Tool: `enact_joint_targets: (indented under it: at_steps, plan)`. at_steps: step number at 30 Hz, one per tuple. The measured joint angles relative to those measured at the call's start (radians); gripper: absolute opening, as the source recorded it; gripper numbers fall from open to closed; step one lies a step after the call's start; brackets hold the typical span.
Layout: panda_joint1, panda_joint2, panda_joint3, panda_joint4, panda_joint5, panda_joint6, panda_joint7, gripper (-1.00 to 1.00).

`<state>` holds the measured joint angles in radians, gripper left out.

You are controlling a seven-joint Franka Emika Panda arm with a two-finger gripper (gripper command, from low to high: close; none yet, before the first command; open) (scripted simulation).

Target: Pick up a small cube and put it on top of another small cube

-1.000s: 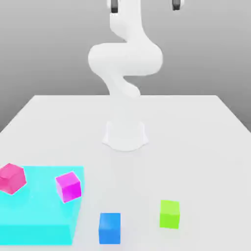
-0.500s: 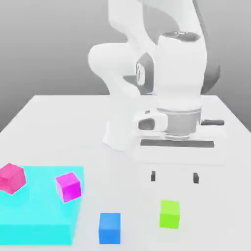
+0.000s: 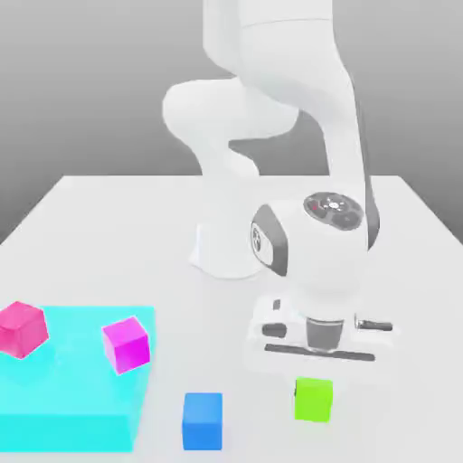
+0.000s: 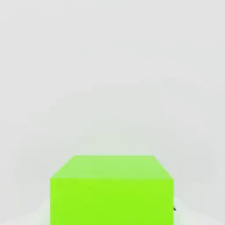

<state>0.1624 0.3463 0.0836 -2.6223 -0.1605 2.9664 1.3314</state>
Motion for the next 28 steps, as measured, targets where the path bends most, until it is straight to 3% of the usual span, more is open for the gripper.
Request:
enact_joint_targets:
  at_steps: [6,16,21,22,28]
  plan:
    - [-0.045,-0.189,0.060,-0.036,0.089,-0.151,-0.073,-1.00]
    - [-0.271,-0.286,-0.037,0.043,0.151,-0.327,-0.499,-1.00]
    - [-0.286,-0.163,-0.047,0.061,0.145,-0.222,-0.548,-1.00]
    - [-0.285,-0.131,-0.049,0.062,0.141,-0.191,-0.546,1.00]
    - [-0.285,-0.115,-0.050,0.063,0.139,-0.176,-0.545,1.00]
